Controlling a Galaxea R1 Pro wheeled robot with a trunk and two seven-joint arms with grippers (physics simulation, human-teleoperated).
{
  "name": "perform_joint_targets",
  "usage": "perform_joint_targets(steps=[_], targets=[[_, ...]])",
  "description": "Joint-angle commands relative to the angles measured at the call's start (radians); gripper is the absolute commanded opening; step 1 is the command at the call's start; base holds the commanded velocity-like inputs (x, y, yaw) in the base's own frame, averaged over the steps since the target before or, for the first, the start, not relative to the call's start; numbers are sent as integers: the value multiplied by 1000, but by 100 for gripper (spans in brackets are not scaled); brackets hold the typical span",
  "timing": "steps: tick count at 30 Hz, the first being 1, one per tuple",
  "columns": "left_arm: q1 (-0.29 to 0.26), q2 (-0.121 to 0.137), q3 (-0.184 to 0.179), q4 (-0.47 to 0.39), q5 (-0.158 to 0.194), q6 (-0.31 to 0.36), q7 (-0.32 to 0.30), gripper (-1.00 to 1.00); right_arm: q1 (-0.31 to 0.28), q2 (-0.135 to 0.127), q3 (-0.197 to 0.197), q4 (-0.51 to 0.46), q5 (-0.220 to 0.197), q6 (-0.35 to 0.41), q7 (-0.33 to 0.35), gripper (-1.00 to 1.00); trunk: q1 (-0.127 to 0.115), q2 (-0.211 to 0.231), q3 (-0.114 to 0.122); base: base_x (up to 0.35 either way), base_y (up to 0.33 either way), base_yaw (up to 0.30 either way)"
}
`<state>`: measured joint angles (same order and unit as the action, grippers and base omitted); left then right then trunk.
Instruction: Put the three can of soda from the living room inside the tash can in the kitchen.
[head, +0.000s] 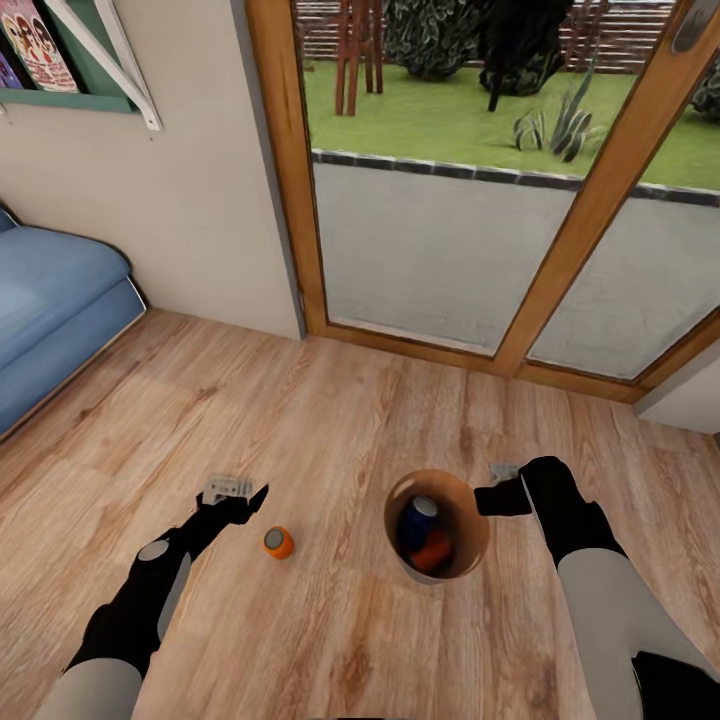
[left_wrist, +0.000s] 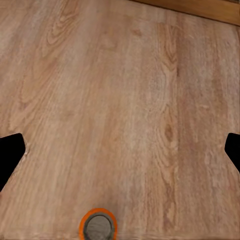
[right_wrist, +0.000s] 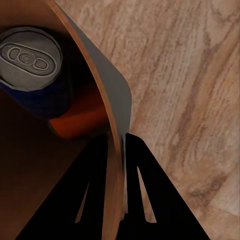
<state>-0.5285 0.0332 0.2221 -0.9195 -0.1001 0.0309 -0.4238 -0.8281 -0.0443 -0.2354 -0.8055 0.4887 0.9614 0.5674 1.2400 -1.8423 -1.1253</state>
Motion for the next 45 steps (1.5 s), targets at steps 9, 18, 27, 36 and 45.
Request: perform_joint_targets(steps=[9,18,27,36,45], targets=[[-2,3,-7,280,2,-173,143,100,-1,1,-1,-9,-14,48,-1,-100,15,-28,-12,0,0,0],[-2,-2,-7,301,3,-201,142,100,-51,9,3,-82,43,86,-83,-100,50,-91,-51,0,0,0],[-2,-1,-9,301,3,-205,142,100,-174,19,-2,-9,114,86,-87,-100,84,-154,-93,0,0,0],[-1,-2,-9,301,3,-206,142,100,-265,44,-7,23,149,86,-87,-100,111,-203,-129,0,0,0],[-2,-2,-10,302,-2,-206,143,100,-293,107,-16,22,213,86,-87,-100,111,-203,-143,124,20,0]])
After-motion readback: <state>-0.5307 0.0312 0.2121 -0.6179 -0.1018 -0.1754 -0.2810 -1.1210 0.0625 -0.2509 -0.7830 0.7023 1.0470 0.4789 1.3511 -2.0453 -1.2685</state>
